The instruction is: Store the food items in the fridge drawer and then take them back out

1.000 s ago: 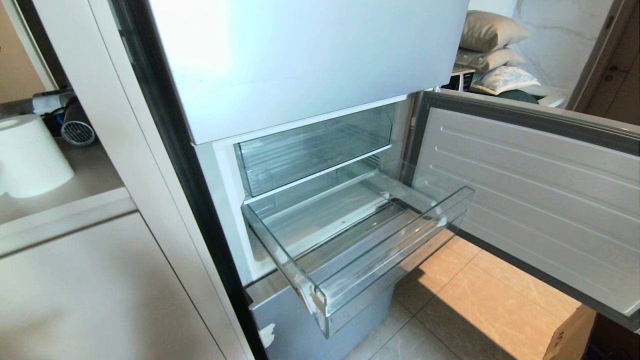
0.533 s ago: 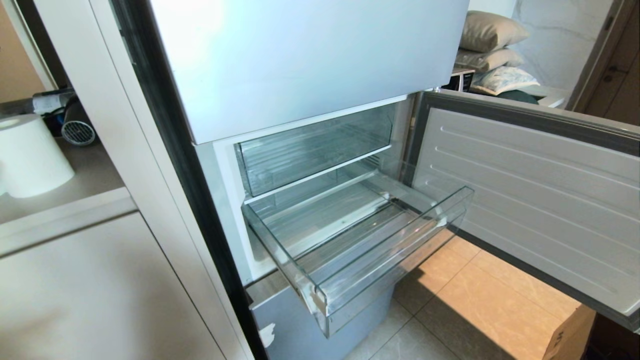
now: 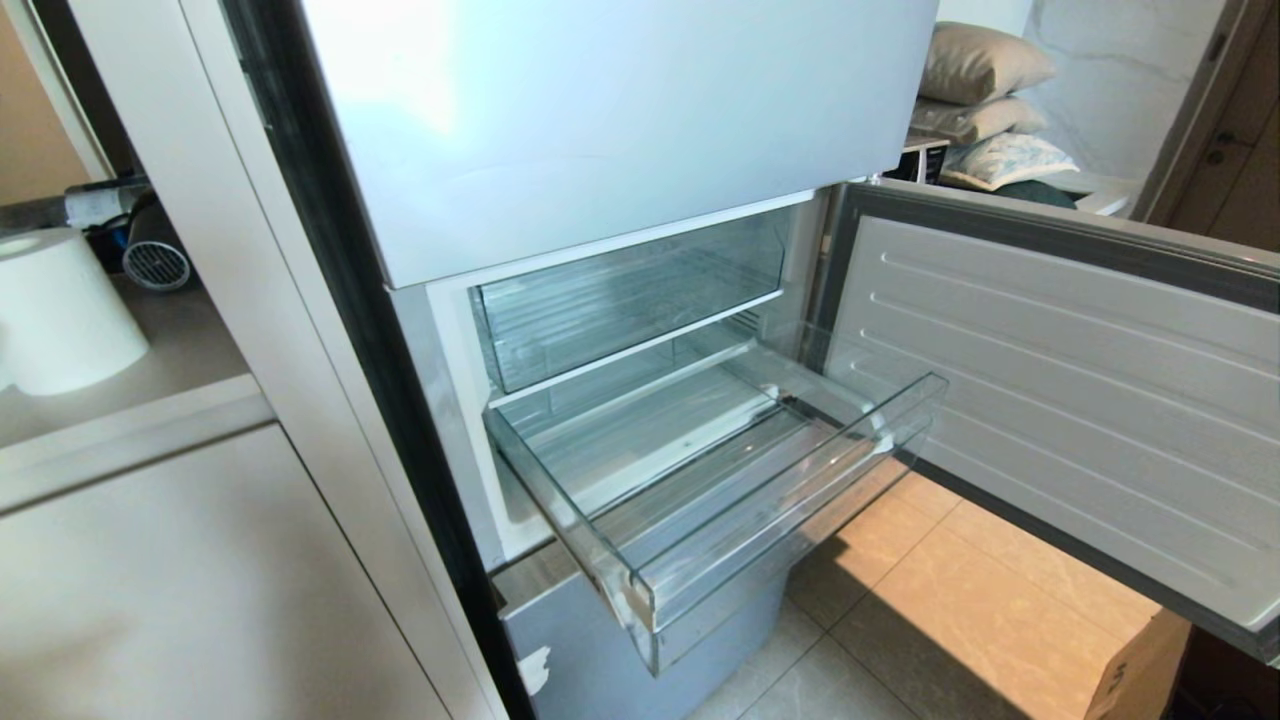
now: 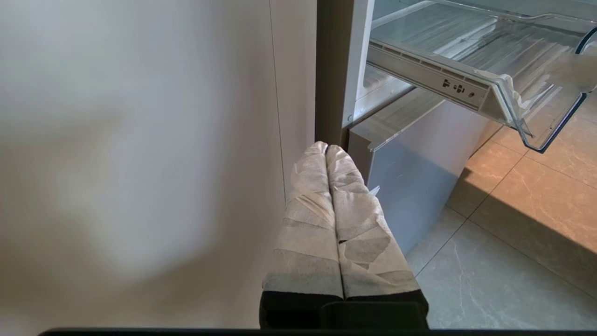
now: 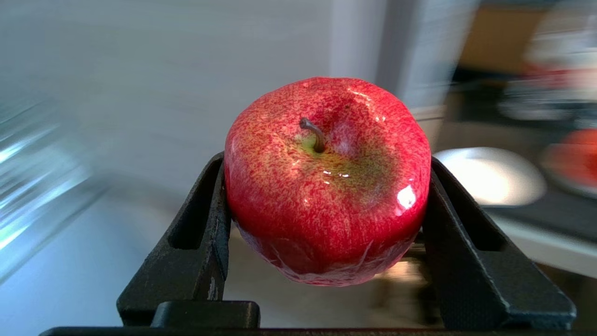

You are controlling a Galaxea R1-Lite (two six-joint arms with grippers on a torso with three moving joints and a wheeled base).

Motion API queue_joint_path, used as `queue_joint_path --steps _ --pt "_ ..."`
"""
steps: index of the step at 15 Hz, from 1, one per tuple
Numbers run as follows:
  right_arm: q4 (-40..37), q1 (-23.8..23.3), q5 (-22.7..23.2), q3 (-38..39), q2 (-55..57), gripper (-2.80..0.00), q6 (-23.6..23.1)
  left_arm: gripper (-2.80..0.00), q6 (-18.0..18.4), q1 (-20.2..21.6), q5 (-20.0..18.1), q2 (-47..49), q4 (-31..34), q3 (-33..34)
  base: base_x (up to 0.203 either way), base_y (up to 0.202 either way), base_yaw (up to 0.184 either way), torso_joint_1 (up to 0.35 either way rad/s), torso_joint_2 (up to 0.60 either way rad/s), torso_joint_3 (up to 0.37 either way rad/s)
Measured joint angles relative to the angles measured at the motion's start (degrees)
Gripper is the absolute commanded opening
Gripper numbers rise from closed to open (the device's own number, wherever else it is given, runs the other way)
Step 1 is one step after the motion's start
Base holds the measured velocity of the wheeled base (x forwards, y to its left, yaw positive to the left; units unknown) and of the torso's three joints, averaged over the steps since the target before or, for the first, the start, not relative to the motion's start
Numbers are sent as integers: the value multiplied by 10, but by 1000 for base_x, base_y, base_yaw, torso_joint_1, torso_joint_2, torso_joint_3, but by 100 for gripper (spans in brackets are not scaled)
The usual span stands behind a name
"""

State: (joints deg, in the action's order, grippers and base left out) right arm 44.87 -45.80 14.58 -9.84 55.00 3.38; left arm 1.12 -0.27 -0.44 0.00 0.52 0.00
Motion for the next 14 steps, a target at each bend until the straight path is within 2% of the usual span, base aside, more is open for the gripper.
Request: queue_joint_path --steps 2,4,6,7,9,14 --pt "-81 160 -21 14 -49 -280 0 -280 0 0 0 0 0 0 0 0 0 0 0 0" --pt "-198 301 -35 28 -113 -280 -7 -280 0 0 0 0 0 0 0 0 0 0 0 0" --pt "-313 387 -54 48 -199 -280 -36 -280 0 0 0 0 0 0 0 0 0 0 0 0" --pt "-364 419 -73 60 -245 -280 -54 -280 0 0 0 0 0 0 0 0 0 0 0 0" --pt "-426 454 -105 79 -331 -280 -80 -280 -2 0 1 0 0 0 0 0 0 0 0 0" --pt "-451 464 -118 96 -509 -280 -105 -280 -4 0 1 0 -1 0 0 0 0 0 0 0"
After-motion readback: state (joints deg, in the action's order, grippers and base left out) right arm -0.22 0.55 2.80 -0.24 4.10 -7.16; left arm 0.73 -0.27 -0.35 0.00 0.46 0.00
